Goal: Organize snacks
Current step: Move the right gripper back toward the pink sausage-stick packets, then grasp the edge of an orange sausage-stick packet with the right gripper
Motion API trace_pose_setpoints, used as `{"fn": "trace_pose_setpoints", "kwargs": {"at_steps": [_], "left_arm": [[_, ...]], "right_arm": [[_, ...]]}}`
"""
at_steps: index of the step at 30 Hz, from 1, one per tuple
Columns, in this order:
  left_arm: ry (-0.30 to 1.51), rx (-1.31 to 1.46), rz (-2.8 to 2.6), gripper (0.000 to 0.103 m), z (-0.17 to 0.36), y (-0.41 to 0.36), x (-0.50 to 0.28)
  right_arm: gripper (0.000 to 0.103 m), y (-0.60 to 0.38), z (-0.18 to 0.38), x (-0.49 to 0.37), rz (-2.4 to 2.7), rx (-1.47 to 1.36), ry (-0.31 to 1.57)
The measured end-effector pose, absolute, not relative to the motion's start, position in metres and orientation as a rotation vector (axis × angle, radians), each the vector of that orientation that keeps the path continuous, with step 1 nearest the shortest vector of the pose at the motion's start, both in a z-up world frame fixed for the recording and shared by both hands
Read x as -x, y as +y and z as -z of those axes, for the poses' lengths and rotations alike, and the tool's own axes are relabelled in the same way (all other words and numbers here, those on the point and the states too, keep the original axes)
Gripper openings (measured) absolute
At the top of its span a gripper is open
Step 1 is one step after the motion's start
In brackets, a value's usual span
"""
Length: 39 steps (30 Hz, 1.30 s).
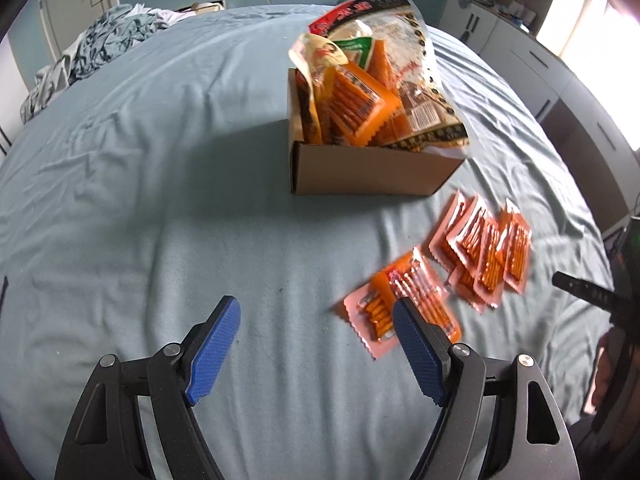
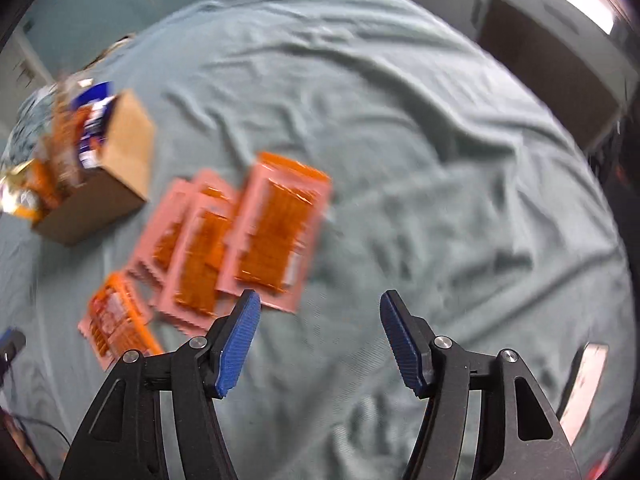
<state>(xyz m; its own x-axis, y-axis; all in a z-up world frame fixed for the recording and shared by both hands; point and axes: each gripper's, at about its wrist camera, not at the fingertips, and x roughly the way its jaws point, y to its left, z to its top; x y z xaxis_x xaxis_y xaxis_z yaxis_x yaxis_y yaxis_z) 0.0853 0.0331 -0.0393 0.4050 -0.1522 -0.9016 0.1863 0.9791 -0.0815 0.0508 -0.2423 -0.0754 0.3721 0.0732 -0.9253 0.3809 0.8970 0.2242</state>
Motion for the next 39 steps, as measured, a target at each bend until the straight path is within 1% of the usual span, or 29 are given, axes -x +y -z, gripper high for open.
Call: {"fn": "trace_pose_setpoints", "kwargs": {"at_steps": [3, 8, 10, 11, 13, 15, 17, 18, 19, 21, 23, 27, 28, 29, 32, 34, 39], "left_arm": [[1.135, -0.061, 0.210, 0.079, 0.042, 0.027, -0.084], [1.146, -0.091, 0.201, 0.079, 0.048, 0.024, -0.083], [1.155, -0.092, 0.202, 0.079, 0.051, 0.023, -0.085], [1.159, -0.095, 0.202, 0.079, 0.053, 0.023, -0.086], [1.168, -0.104, 0.201, 0.079, 0.057, 0.020, -0.087], [1.176, -0.109, 0.203, 0.079, 0.060, 0.018, -0.088], [1.182, -0.117, 0.206, 0.079, 0.062, 0.016, -0.088], [1.184, -0.123, 0.209, 0.079, 0.063, 0.014, -0.088], [1.185, -0.130, 0.211, 0.079, 0.064, 0.012, -0.087], [1.184, -0.141, 0.215, 0.079, 0.064, 0.009, -0.086], [1.179, -0.148, 0.216, 0.079, 0.063, 0.007, -0.085], [1.172, -0.155, 0.208, 0.079, 0.062, 0.008, -0.084], [1.172, -0.154, 0.204, 0.079, 0.062, 0.010, -0.083], [1.172, -0.152, 0.202, 0.079, 0.062, 0.011, -0.083], [1.169, -0.152, 0.194, 0.079, 0.062, 0.013, -0.082], [1.167, -0.157, 0.193, 0.079, 0.062, 0.014, -0.081], [1.166, -0.167, 0.193, 0.079, 0.063, 0.013, -0.078]], "right_arm": [[0.062, -0.246, 0.089, -0.069, 0.173, -0.548, 1.195], [0.062, -0.224, 0.101, -0.107, 0.154, -0.524, 1.180], [0.062, -0.217, 0.111, -0.120, 0.184, -0.487, 1.203], [0.068, -0.215, 0.112, -0.124, 0.194, -0.480, 1.189], [0.077, -0.213, 0.110, -0.130, 0.194, -0.494, 1.139], [0.079, -0.205, 0.112, -0.138, 0.188, -0.470, 1.125], [0.079, -0.207, 0.116, -0.140, 0.181, -0.460, 1.121], [0.076, -0.207, 0.116, -0.141, 0.168, -0.470, 1.122], [0.065, -0.206, 0.117, -0.140, 0.143, -0.485, 1.121], [0.053, -0.210, 0.115, -0.141, 0.109, -0.519, 1.129], [0.036, -0.217, 0.116, -0.139, 0.068, -0.583, 1.132], [0.030, -0.224, 0.118, -0.129, 0.017, -0.696, 1.155], [0.026, -0.223, 0.116, -0.126, 0.010, -0.695, 1.152], [0.012, -0.226, 0.114, -0.126, 0.008, -0.691, 1.149], [0.010, -0.223, 0.099, -0.113, -0.021, -0.683, 1.129], [0.007, -0.218, 0.089, -0.108, -0.028, -0.634, 1.120], [0.001, -0.222, 0.070, -0.082, -0.057, -0.631, 1.081]]}}
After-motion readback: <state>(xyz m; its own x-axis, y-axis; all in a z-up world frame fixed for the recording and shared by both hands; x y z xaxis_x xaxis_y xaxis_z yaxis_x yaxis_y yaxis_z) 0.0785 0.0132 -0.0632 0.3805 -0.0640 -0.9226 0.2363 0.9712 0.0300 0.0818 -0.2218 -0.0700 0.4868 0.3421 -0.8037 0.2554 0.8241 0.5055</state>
